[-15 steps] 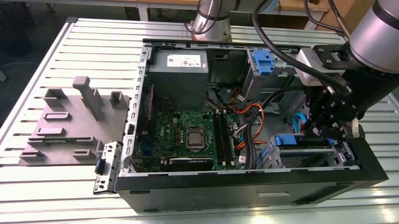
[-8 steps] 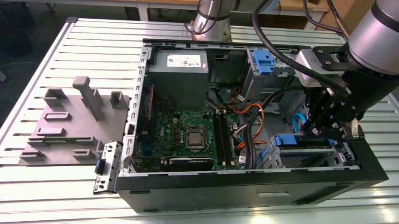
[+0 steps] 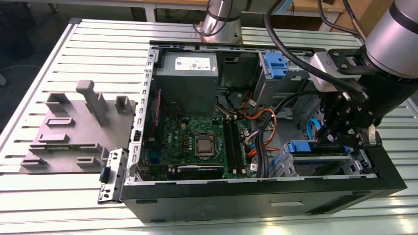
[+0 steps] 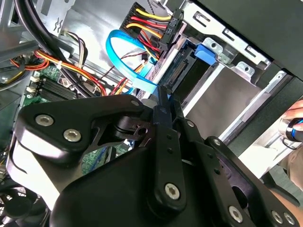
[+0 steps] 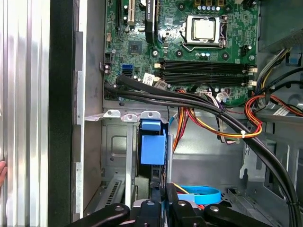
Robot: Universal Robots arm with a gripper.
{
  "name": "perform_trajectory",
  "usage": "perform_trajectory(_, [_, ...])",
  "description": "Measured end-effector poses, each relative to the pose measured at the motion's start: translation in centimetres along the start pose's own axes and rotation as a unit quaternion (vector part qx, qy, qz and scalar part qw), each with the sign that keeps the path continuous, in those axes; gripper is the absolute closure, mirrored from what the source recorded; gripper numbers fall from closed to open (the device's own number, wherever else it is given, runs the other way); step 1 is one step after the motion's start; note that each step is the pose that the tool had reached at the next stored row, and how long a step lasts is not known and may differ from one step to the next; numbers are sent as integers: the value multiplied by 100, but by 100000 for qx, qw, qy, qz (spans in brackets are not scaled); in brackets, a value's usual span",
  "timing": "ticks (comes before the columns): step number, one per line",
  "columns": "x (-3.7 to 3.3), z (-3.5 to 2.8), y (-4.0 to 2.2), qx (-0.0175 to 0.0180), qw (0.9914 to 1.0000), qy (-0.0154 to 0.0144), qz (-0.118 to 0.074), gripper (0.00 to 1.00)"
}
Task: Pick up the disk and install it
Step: 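Insert the first disk wire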
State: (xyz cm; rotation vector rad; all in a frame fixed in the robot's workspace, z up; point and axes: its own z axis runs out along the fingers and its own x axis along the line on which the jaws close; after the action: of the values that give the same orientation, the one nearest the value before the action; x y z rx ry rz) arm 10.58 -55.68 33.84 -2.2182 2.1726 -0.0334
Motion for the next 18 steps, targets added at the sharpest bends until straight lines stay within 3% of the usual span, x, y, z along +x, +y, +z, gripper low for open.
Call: perform_trajectory(18, [0, 22, 1, 5, 100000, -15, -10, 84])
